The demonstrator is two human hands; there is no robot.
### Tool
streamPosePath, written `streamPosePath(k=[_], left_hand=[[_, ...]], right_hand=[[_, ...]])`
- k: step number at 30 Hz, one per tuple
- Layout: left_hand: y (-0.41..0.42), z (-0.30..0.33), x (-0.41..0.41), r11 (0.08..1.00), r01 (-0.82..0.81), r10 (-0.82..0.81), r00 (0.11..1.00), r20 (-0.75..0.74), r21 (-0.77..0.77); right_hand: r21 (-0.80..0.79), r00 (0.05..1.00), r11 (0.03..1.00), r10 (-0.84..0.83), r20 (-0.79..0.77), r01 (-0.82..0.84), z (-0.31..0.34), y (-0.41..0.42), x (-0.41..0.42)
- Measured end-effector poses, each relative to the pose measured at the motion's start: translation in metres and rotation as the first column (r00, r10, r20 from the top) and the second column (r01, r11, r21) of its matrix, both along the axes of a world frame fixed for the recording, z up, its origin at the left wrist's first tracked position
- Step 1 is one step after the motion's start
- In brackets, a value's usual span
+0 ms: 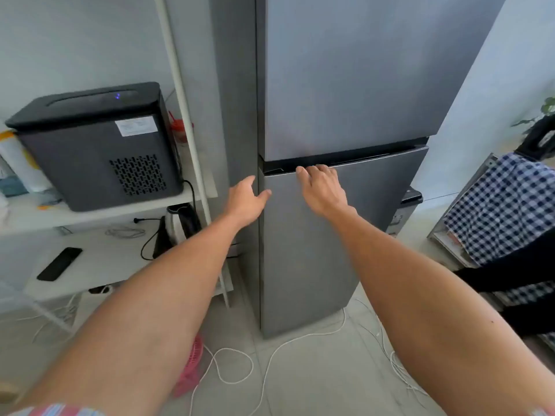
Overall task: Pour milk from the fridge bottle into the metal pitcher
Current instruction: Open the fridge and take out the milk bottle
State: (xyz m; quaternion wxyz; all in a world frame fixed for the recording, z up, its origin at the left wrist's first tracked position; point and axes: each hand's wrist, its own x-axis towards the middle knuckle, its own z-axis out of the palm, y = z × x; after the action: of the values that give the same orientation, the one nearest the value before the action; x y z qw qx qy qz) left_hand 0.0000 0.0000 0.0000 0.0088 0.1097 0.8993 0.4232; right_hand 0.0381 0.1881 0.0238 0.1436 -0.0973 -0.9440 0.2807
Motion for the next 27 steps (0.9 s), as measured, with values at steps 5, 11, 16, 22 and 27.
streamPosePath(k=[5, 11, 16, 22, 27], left_hand=[[0.009, -0.015, -0.017, 0.999, -0.046, 0.046, 0.999, 0.002, 0.029], [0.021, -0.037, -0.035, 0.973, -0.063, 0.063, 0.998, 0.008, 0.222], [0.029, -0.046, -0.046, 0.940, -0.067, 0.054, 0.997, 0.046, 0.336], [0.027, -0.056, -0.047, 0.928, -0.024, -0.003, 0.997, 0.073, 0.371], [0.023, -0.059, -0.044, 0.928, -0.010, -0.036, 0.992, 0.117, 0.373]], right_hand=[[-0.029, 1.000, 1.000, 0.010, -0.007, -0.010, -0.011, 0.004, -0.018], [-0.085, 0.999, 0.996, -0.035, 0.032, 0.037, -0.004, 0.010, -0.036], [-0.161, 0.997, 0.985, -0.058, 0.042, 0.064, 0.000, 0.015, -0.046], [-0.168, 0.997, 0.983, -0.064, 0.051, 0.072, -0.002, 0.015, -0.048], [-0.115, 0.992, 0.991, -0.051, 0.118, 0.064, -0.002, 0.014, -0.050]])
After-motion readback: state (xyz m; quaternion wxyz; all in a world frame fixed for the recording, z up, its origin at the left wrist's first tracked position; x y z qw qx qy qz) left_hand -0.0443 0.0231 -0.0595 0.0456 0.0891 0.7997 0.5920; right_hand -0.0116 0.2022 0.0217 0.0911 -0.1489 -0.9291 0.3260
